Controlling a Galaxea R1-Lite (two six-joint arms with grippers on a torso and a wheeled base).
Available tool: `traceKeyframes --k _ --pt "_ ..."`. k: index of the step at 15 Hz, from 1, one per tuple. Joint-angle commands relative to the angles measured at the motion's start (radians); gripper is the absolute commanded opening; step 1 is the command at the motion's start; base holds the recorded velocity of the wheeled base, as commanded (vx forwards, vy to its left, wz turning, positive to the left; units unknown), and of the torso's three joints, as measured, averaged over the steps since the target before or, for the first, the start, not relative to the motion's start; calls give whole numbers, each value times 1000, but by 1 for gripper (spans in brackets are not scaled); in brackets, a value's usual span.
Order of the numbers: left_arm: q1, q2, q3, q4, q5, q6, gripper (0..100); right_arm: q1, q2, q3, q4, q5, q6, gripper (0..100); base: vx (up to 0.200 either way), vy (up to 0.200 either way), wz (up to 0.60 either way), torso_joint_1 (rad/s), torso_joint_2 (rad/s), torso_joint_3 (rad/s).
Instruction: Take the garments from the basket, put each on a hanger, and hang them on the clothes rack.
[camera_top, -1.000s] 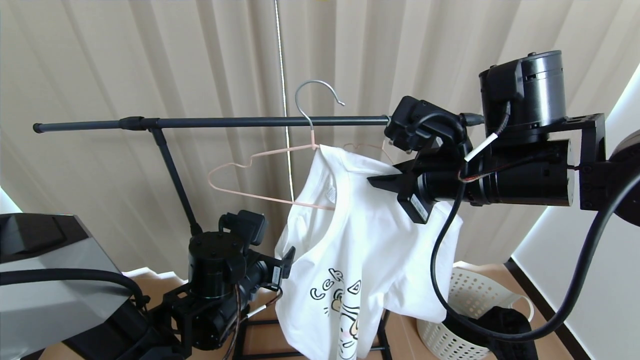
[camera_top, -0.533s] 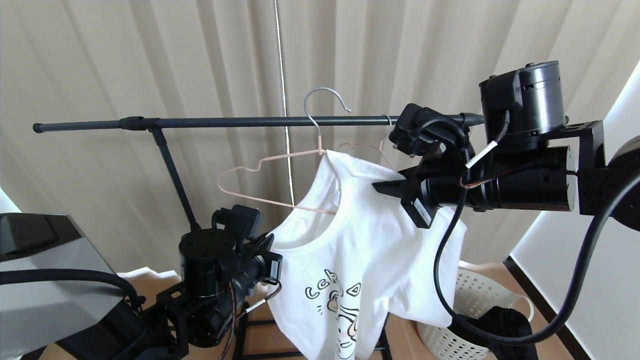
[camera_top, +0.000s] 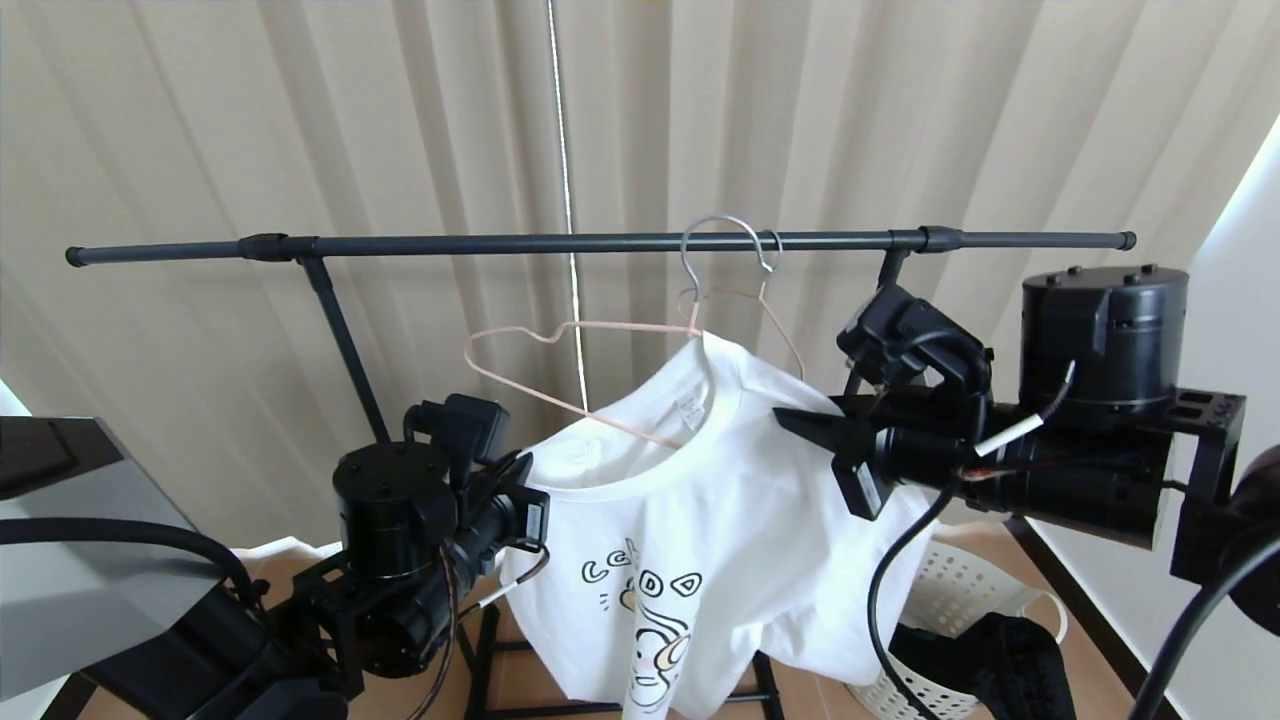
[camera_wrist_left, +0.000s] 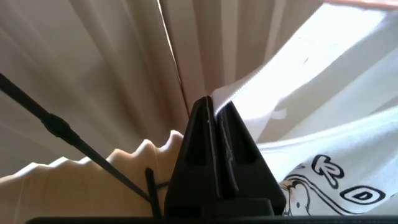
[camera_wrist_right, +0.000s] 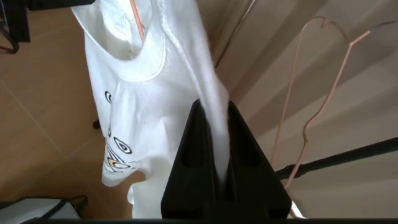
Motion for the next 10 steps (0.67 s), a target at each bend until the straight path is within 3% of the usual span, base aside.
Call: traceKeyframes --k 1,10 --pt "13 -7 2 -1 -1 5 0 -3 -10 141 -126 -3 2 0 0 0 0 0 0 0" --pt "88 -7 -14 -1 -9 8 0 -19 -1 172 -159 -6 1 0 0 0 0 0 0 0"
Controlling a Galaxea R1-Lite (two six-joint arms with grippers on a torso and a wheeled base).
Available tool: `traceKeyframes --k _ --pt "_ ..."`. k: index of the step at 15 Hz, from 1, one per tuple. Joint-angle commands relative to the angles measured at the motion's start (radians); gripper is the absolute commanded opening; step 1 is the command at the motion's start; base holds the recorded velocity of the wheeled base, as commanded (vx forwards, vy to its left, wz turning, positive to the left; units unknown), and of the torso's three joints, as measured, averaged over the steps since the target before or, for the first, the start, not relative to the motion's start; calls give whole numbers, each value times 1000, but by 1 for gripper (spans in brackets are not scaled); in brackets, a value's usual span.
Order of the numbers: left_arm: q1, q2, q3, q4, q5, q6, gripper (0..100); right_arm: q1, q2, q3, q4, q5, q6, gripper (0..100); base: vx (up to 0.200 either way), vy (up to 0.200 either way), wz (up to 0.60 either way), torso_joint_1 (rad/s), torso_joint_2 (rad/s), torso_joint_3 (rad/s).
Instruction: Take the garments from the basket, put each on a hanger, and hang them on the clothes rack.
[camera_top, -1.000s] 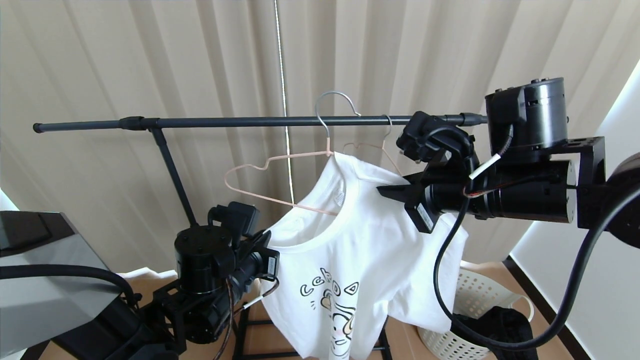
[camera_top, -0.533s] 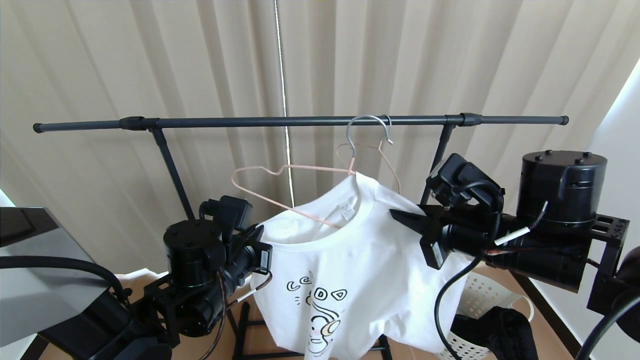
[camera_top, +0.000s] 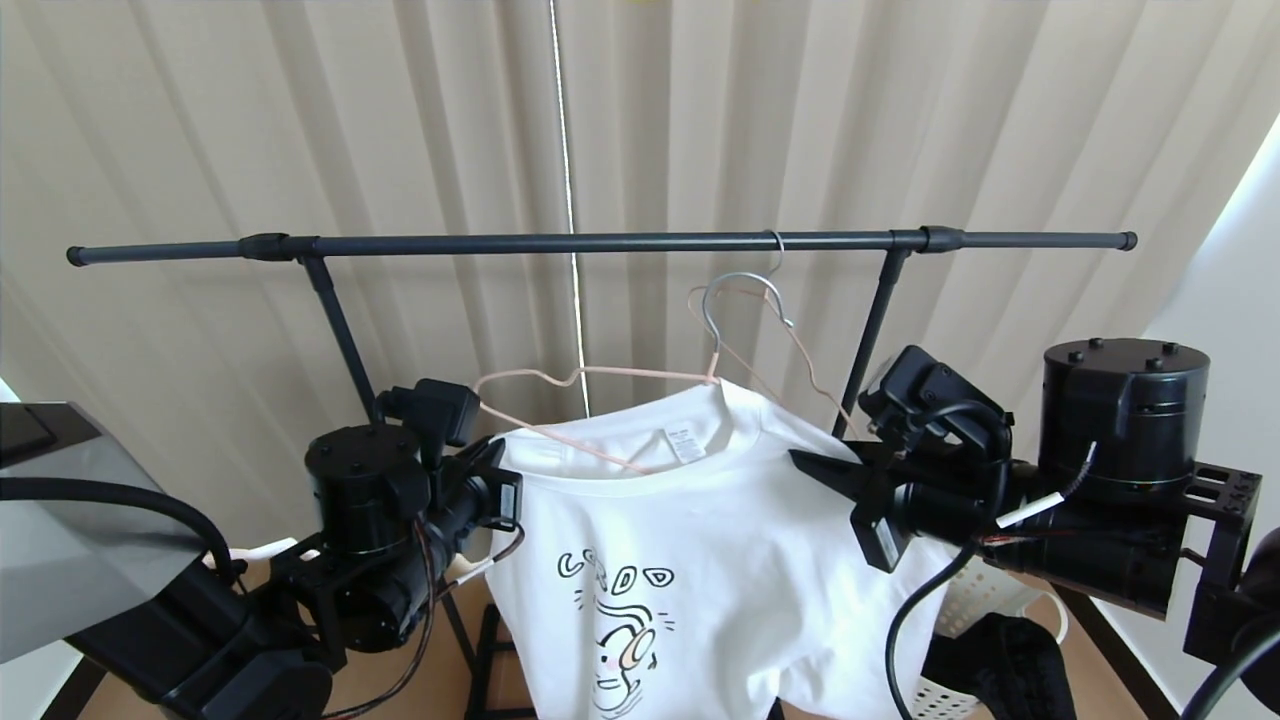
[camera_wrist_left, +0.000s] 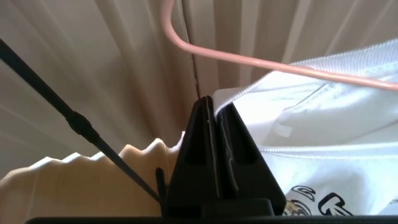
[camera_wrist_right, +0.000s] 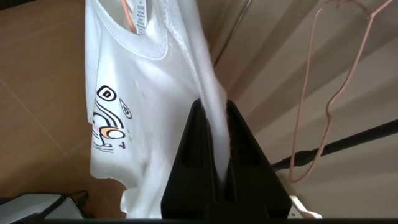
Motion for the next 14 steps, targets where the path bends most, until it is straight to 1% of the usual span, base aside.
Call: traceKeyframes --k 1,2,4,8,11,14 --pt "17 -2 -8 0 1 0 0 0 16 1 1 -2 -2 0 0 0 0 0 0 0" --pt "41 -5 -19 0 1 8 0 -5 20 1 2 -2 -4 0 0 0 0 0 0 0" --pt "63 -13 -24 0 -3 11 0 -8 31 1 2 -2 -4 0 0 0 0 0 0 0" --pt "83 -14 -40 0 -3 11 0 -17 34 8 2 -3 -11 0 0 0 0 0 0 0" --pt "98 -16 -51 -13 -3 10 0 -29 33 25 4 -3 -62 0 0 0 0 0 0 0" --pt "98 -34 -50 -14 -3 10 0 -32 45 30 4 -3 -76 0 0 0 0 0 0 0"
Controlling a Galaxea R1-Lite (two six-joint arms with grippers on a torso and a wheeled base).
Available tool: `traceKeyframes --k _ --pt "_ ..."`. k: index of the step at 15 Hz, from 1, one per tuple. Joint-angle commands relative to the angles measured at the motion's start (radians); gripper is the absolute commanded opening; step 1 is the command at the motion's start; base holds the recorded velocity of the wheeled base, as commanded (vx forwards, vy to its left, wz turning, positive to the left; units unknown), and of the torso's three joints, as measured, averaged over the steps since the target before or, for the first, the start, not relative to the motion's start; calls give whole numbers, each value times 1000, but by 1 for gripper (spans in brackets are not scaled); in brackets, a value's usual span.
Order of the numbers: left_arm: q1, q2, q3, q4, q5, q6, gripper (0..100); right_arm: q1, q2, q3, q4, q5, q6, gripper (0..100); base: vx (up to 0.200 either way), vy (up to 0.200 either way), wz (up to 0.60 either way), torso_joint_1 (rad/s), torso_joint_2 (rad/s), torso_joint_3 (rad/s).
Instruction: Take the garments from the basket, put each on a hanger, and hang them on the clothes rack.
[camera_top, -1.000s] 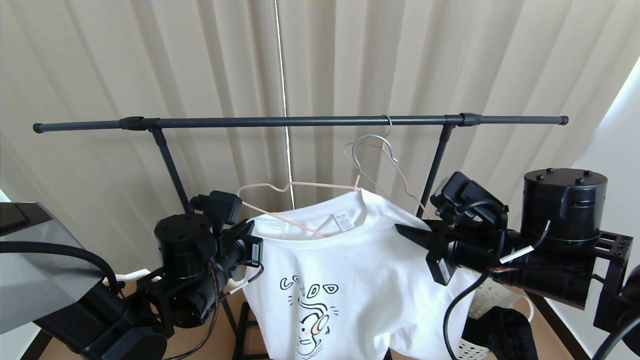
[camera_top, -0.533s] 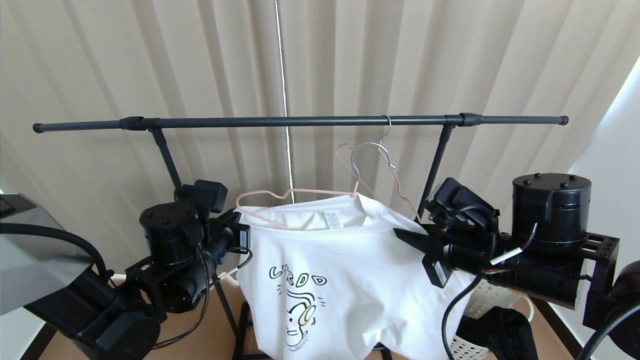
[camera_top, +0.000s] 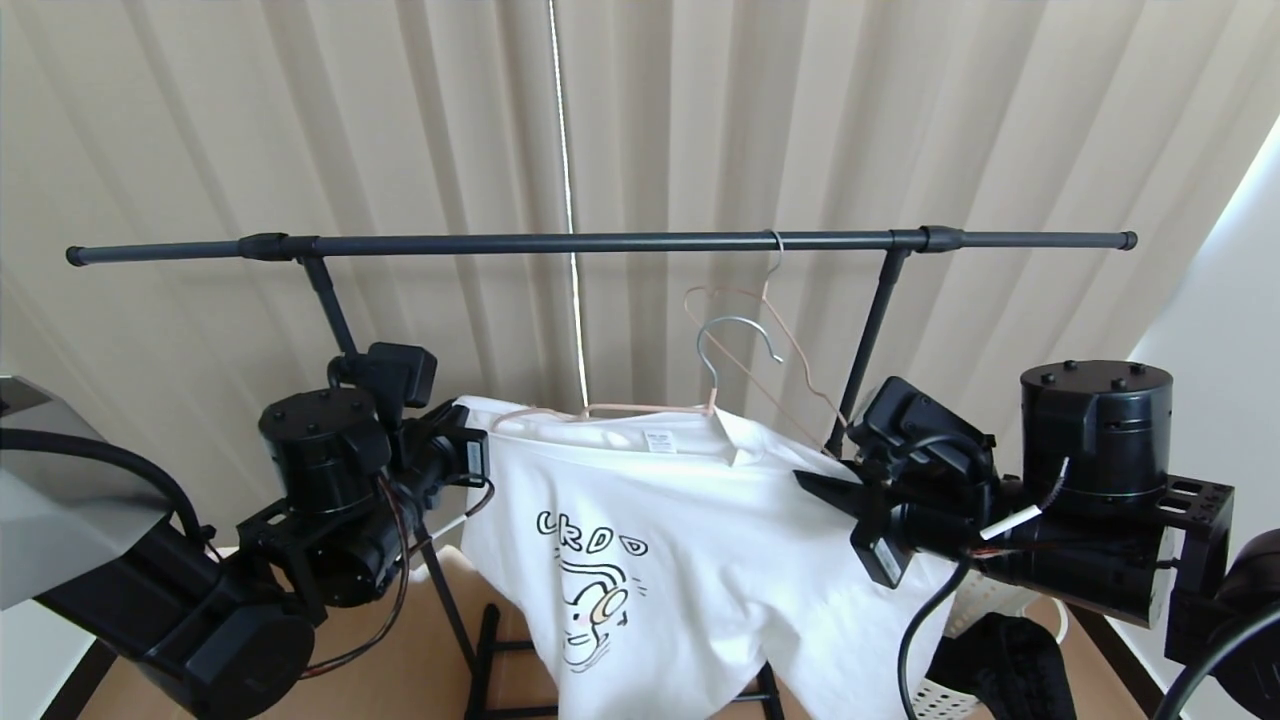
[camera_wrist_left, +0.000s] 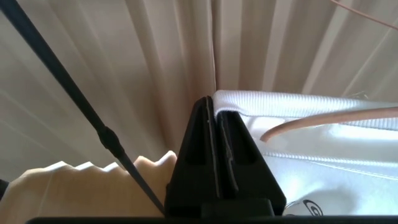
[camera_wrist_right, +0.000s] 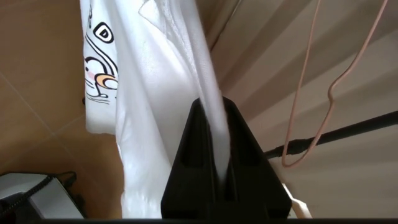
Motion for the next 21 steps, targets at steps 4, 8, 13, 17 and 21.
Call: traceKeyframes --k 4,8,13,17,21 --pt "-28 -50 17 1 2 0 0 -1 30 1 4 0 -26 0 0 0 0 0 0 0" --pt "-89 -85 59 1 2 17 0 -1 71 -8 0 -23 -26 0 0 0 0 0 0 0" --pt "-143 -103 97 1 6 48 0 4 74 -12 -9 -20 -18 0 0 0 0 0 0 0" --pt "-169 -103 109 1 11 60 0 42 63 -23 -11 -17 82 0 0 0 0 0 0 0" --pt "-147 -102 98 -1 11 63 0 41 -18 27 4 98 79 0 0 0 0 0 0 0"
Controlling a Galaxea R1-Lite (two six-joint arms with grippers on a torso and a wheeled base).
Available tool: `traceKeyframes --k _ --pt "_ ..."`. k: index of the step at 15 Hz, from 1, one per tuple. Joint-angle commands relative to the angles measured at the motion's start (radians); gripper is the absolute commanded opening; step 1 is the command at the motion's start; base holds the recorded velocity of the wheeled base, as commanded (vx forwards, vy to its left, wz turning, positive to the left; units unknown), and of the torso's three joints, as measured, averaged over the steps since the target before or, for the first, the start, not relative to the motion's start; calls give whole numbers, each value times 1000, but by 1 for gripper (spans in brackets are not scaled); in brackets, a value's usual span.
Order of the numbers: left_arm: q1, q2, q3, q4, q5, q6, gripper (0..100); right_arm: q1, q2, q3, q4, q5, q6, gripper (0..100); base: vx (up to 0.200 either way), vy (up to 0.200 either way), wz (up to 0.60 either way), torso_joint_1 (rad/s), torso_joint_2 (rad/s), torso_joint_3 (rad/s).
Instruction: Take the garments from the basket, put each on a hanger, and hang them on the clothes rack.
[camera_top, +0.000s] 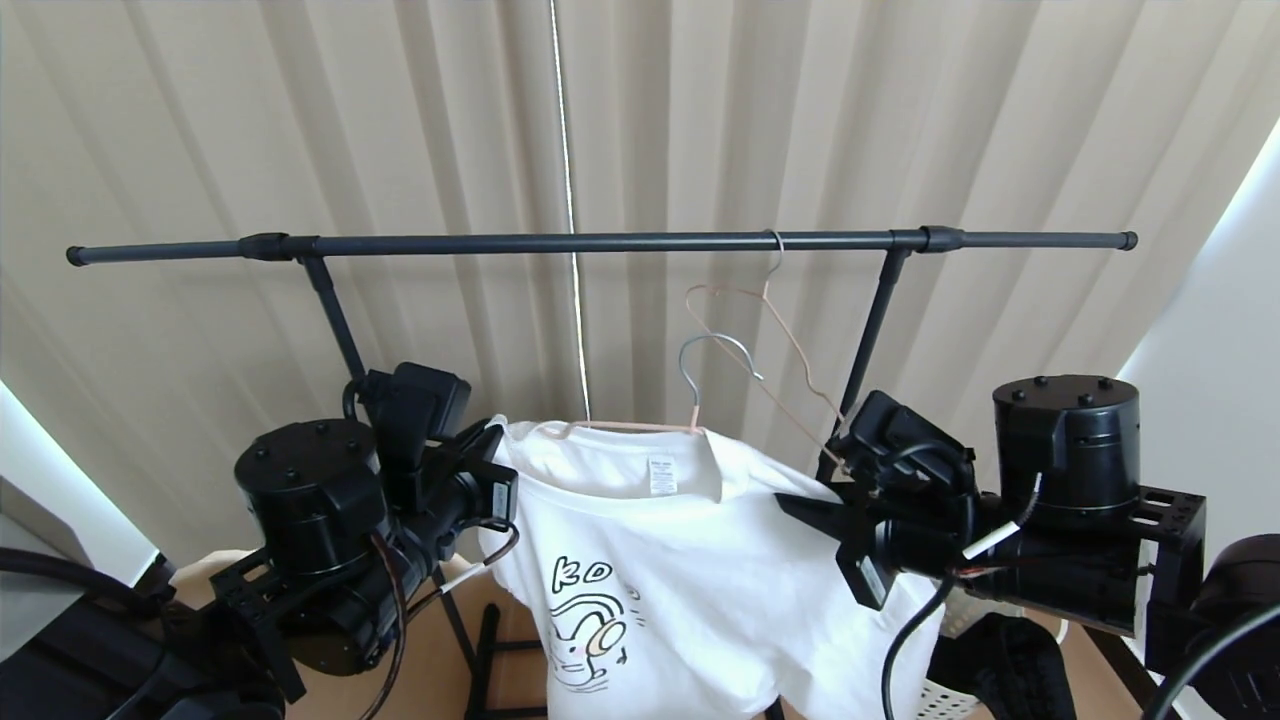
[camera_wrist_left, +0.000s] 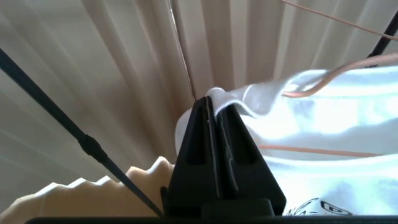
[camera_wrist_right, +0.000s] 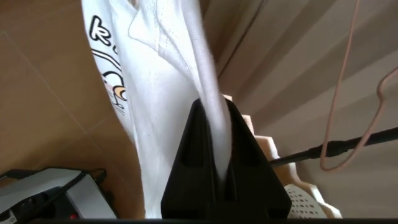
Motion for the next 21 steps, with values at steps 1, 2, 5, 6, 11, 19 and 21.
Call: traceKeyframes --k 1,2,5,6,11,19,21 --pt "9 0 -7 -6 1 0 0 -1 -45 27 2 42 -18 0 0 0 0 0 0 0" --pt "9 1 -7 -21 0 0 0 -1 -40 27 2 44 -19 0 0 0 0 0 0 0" --pt "-3 -2 5 -52 0 0 0 -1 -22 21 0 47 -16 0 0 0 0 0 0 0" --pt "-28 -5 7 -52 1 0 0 4 7 19 -9 44 -14 0 0 0 0 0 0 0" --pt "-37 -20 19 -52 0 1 0 16 10 52 0 44 -44 0 0 0 0 0 0 0" --pt "-9 -19 22 -53 -6 17 0 -1 15 85 -2 117 -171 0 0 0 0 0 0 0" --pt "-49 -23 31 -53 -2 15 0 25 59 53 -11 110 -87 0 0 0 0 0 0 0"
